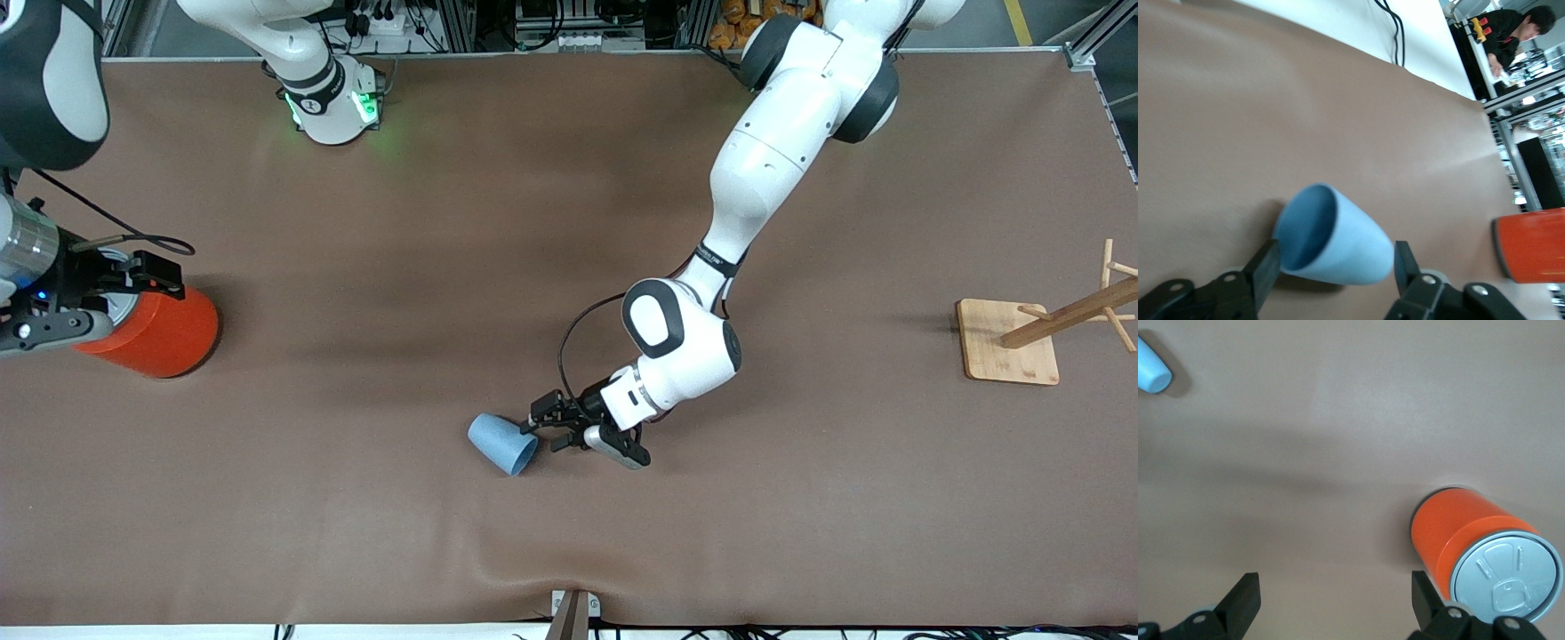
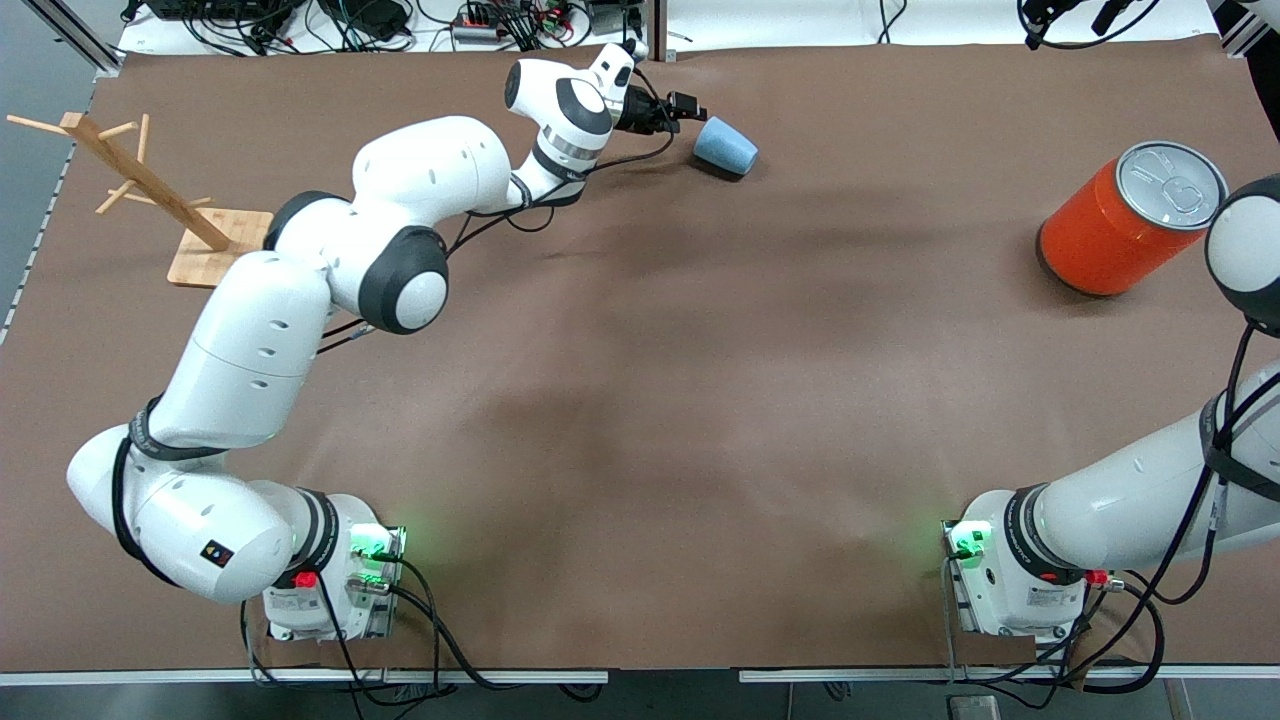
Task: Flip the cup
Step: 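Grasp the cup with the left gripper while the right gripper withdraws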
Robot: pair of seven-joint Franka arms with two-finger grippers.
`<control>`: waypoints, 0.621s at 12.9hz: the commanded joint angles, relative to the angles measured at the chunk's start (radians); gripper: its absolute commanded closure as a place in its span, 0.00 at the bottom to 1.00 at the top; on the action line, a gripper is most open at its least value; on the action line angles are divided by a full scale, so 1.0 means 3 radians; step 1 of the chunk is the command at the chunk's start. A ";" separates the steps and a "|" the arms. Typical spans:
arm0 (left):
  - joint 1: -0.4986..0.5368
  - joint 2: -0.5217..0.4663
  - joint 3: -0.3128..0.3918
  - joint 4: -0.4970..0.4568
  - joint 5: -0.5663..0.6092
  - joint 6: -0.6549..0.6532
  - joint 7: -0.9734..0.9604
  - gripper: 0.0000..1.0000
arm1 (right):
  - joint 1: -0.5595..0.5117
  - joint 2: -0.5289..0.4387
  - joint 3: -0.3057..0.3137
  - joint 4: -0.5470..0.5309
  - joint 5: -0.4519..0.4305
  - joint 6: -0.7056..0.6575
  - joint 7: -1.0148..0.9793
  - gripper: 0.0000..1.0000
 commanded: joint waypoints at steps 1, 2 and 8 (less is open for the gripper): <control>-0.0191 0.0313 0.0303 0.0525 -0.0085 0.0147 0.0064 0.27 | 0.0031 -0.0124 -0.0011 -0.0059 0.0045 -0.0015 0.0130 0.00; -0.0237 0.0375 0.0309 0.0582 -0.0085 0.0320 0.0064 0.27 | 0.0026 -0.0165 -0.0001 -0.0064 0.0045 -0.0055 0.0191 0.00; -0.0462 0.0564 0.0350 0.0791 -0.0085 0.0786 0.0038 0.33 | -0.0560 -0.0308 0.0622 -0.0054 0.0045 -0.0224 0.0524 0.00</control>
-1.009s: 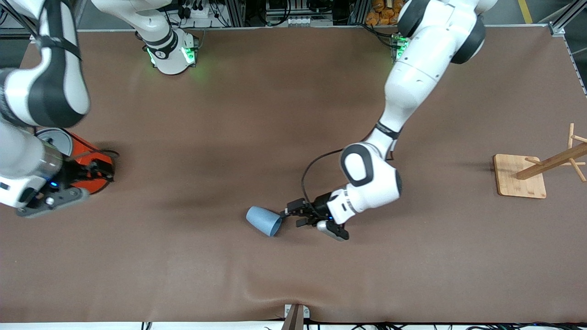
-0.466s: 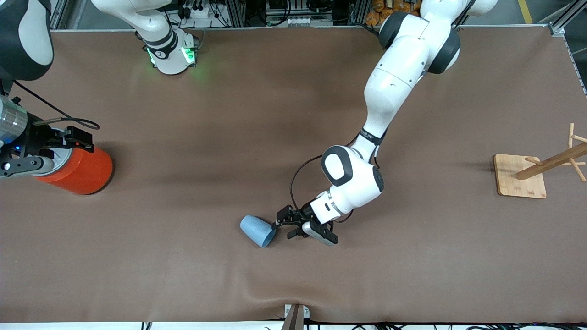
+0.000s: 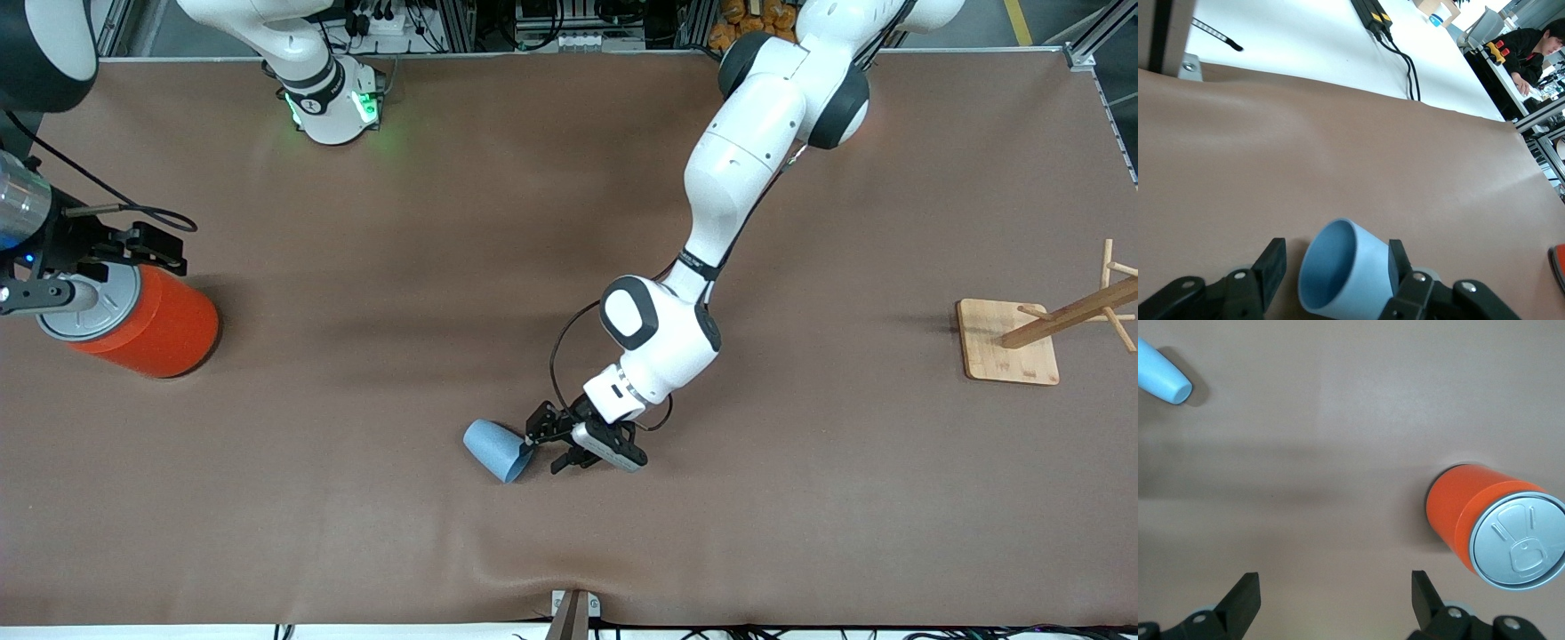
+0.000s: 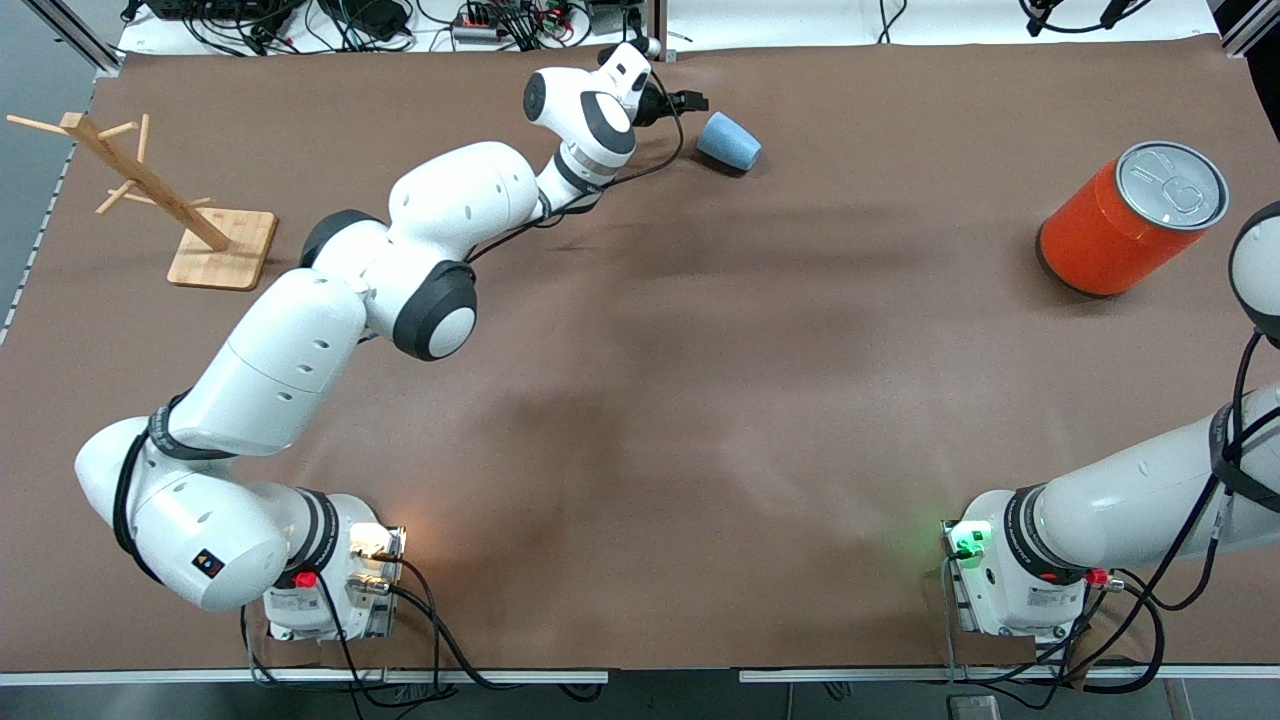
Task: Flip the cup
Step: 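Grasp the cup with the left gripper while the right gripper withdraws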
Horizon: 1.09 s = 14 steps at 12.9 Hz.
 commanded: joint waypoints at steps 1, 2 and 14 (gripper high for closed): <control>-0.0119 0.0292 0.0097 0.0404 -0.0085 0.0216 0.0043 0.32 | -0.0492 -0.0093 0.0423 -0.0049 0.0039 -0.0019 0.0055 0.00; -0.0155 0.0303 0.0234 0.0410 -0.0085 0.0217 0.0038 0.31 | -0.0534 -0.0093 0.0454 -0.0044 0.0044 -0.0024 0.0055 0.00; -0.0344 0.0323 -0.0132 0.0385 -0.0095 0.0206 -0.0202 0.29 | -0.0422 -0.0262 0.0460 0.0232 -0.0002 -0.0351 0.0091 0.00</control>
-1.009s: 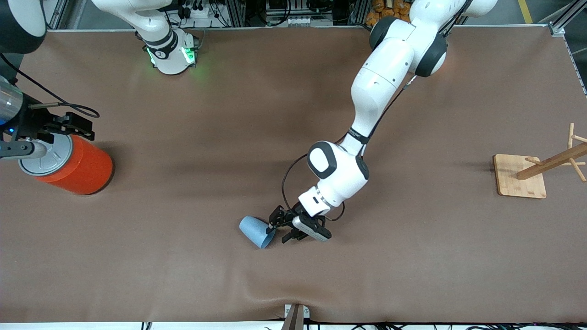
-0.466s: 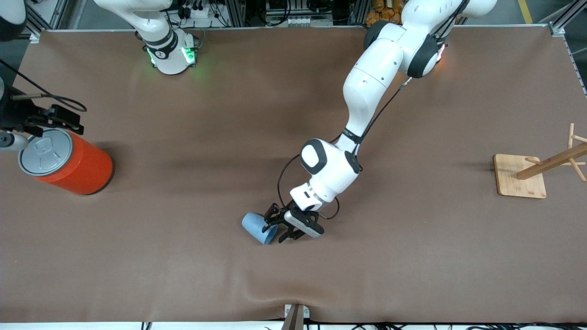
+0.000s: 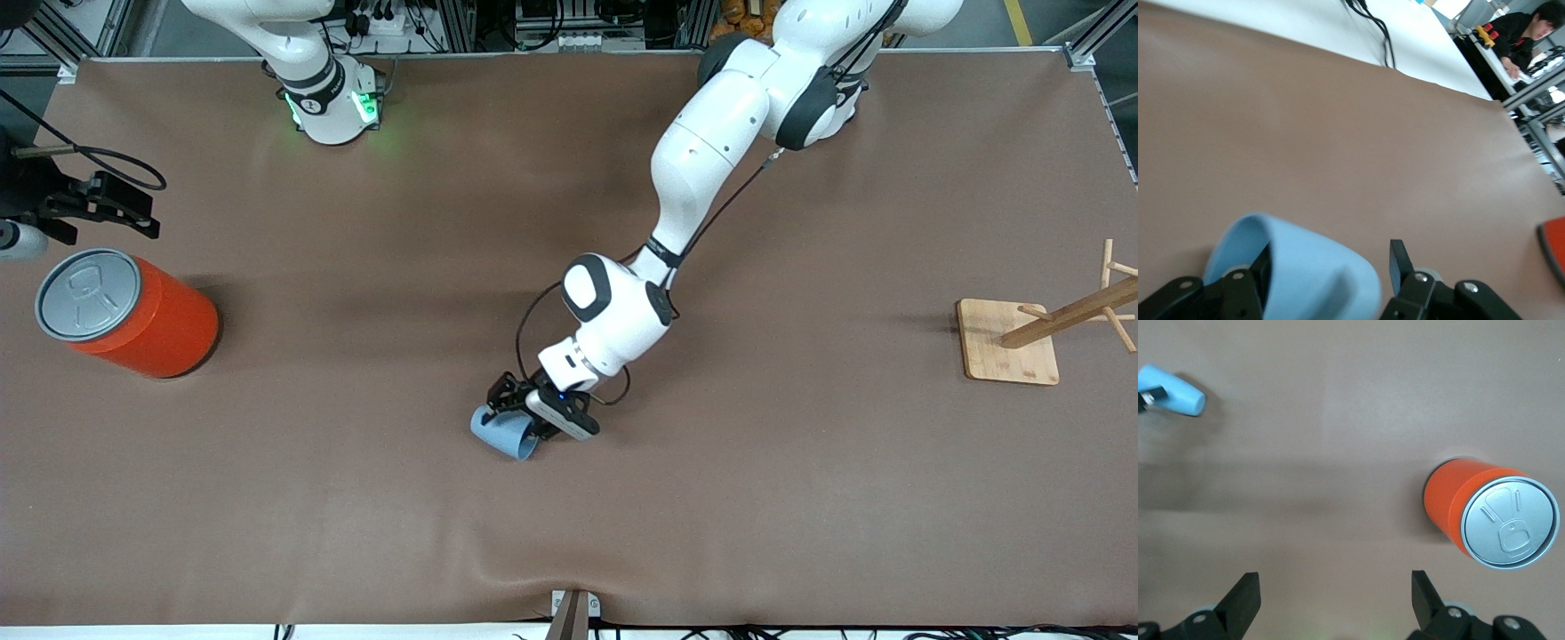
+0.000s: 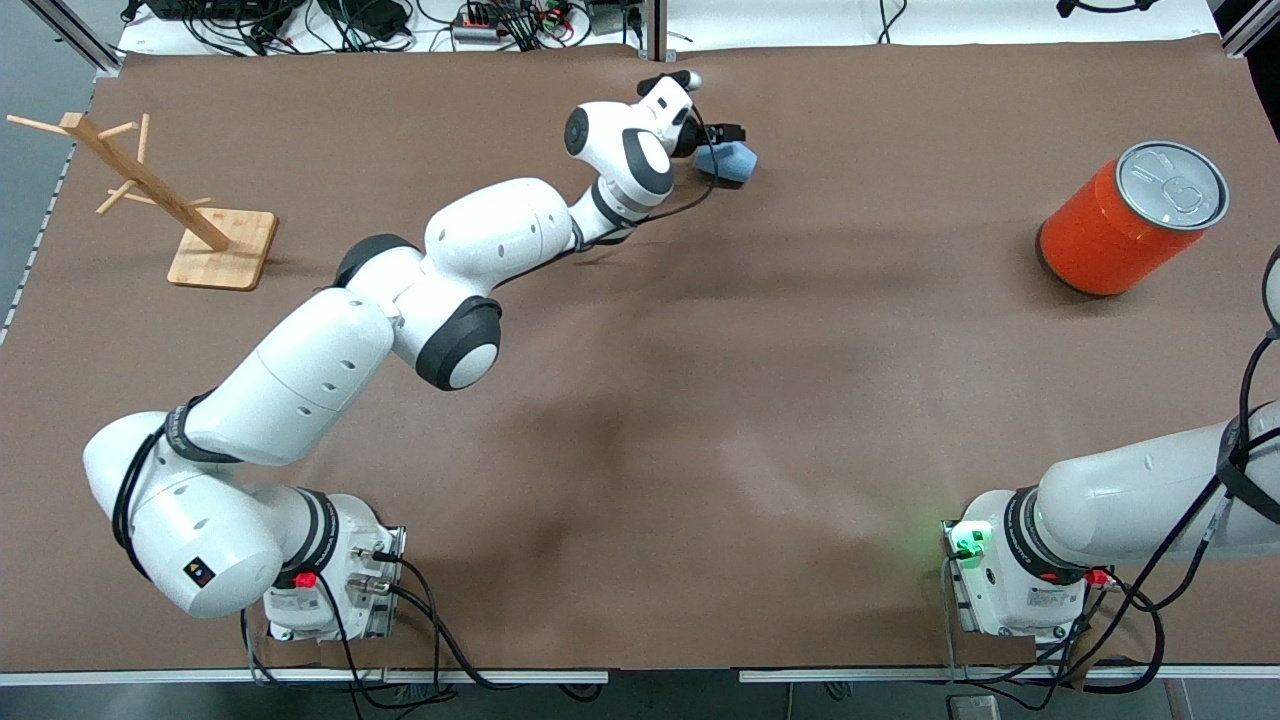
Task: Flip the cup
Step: 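Grasp the cup with the left gripper while the right gripper withdraws, then carry the held cup with the left gripper toward the wooden stand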
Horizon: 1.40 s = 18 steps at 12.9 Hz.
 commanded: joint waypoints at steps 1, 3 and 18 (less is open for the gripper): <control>0.0010 0.0072 -0.0109 0.0116 -0.0092 0.0038 -0.0026 0.30 | 0.0004 -0.0013 0.0014 0.0156 -0.0006 -0.0147 0.0082 0.00; 0.0015 0.0072 -0.0120 0.0090 -0.0142 0.0033 -0.0026 0.40 | -0.0017 -0.0008 0.0004 0.0156 0.0040 -0.0147 0.0092 0.00; 0.0086 -0.1531 0.0054 -0.1549 0.0005 -0.0365 -0.0665 1.00 | -0.0093 -0.0125 -0.0016 -0.0324 -0.0021 0.0088 0.0087 0.00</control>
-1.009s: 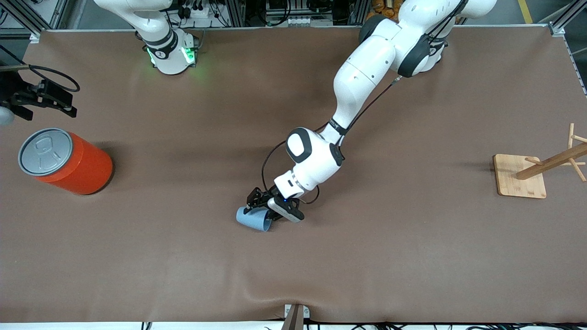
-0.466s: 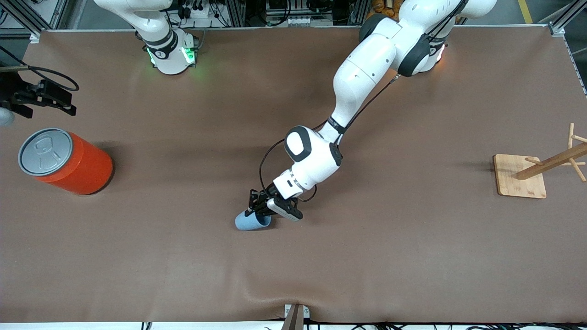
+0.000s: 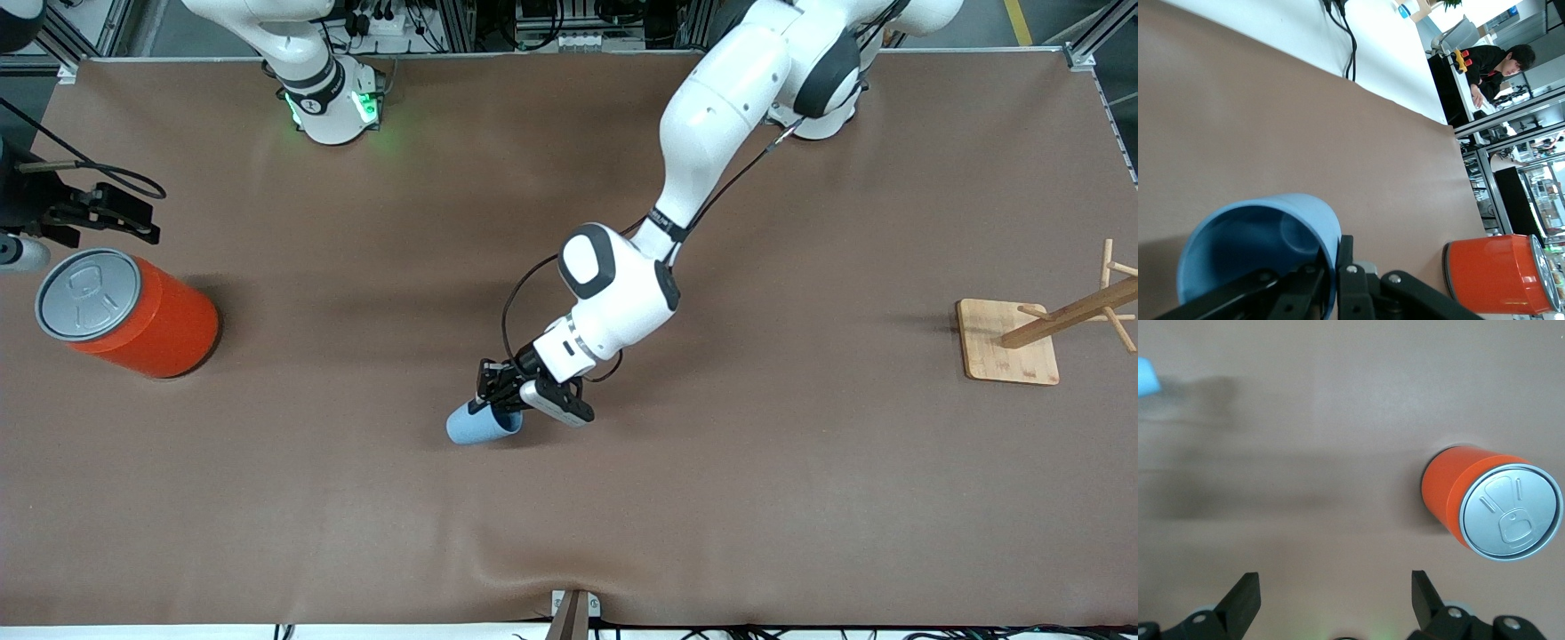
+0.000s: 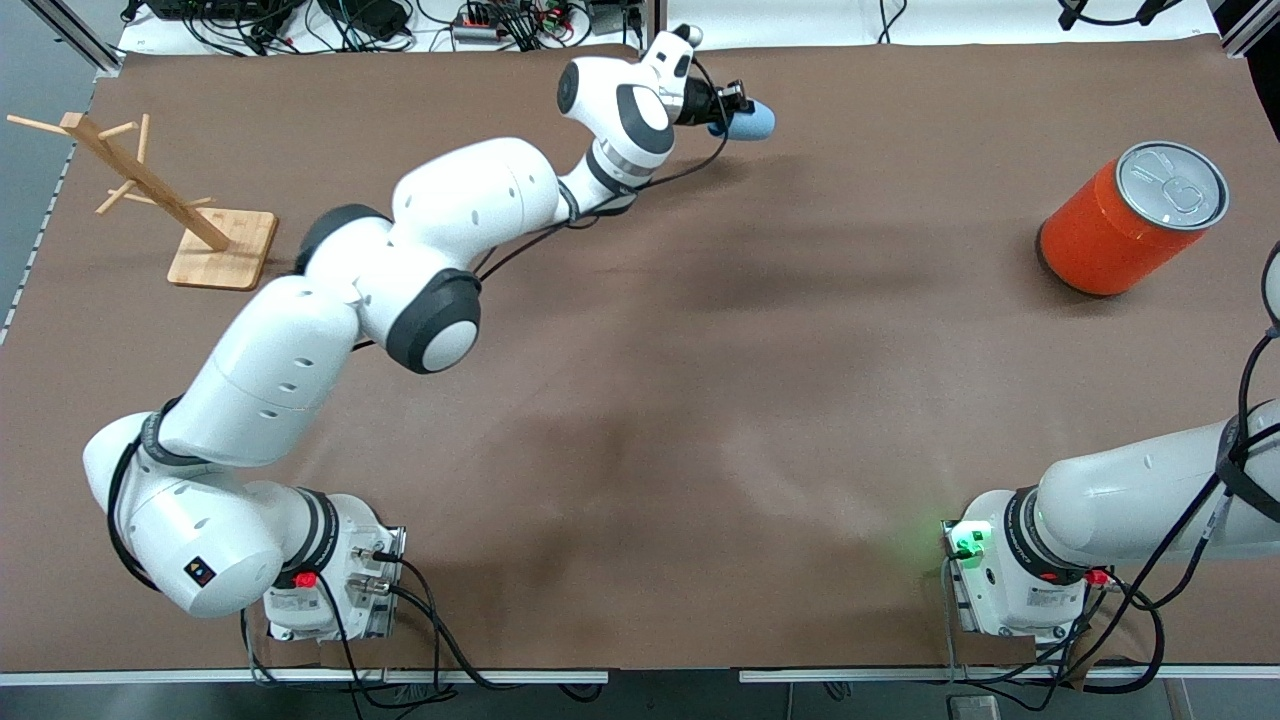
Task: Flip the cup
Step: 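Carry the held cup with the left gripper toward the wooden stand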
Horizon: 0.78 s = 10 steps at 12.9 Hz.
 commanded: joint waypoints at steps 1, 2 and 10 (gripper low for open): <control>0.0060 -0.0826 0.0023 -0.1021 0.0091 -0.0056 -0.0029 1.00 | -0.0098 -0.0193 0.0031 -0.0199 -0.0014 0.0060 0.0044 0.00; 0.0121 -0.1102 0.0034 -0.1312 0.0107 -0.0061 -0.0024 1.00 | -0.0108 -0.0254 0.0031 -0.0281 -0.0014 0.0106 0.0044 0.00; 0.0473 -0.2152 0.0044 -0.2424 0.0163 -0.0244 -0.0040 1.00 | -0.0108 -0.0433 0.0041 -0.0486 -0.0014 0.0209 0.0044 0.00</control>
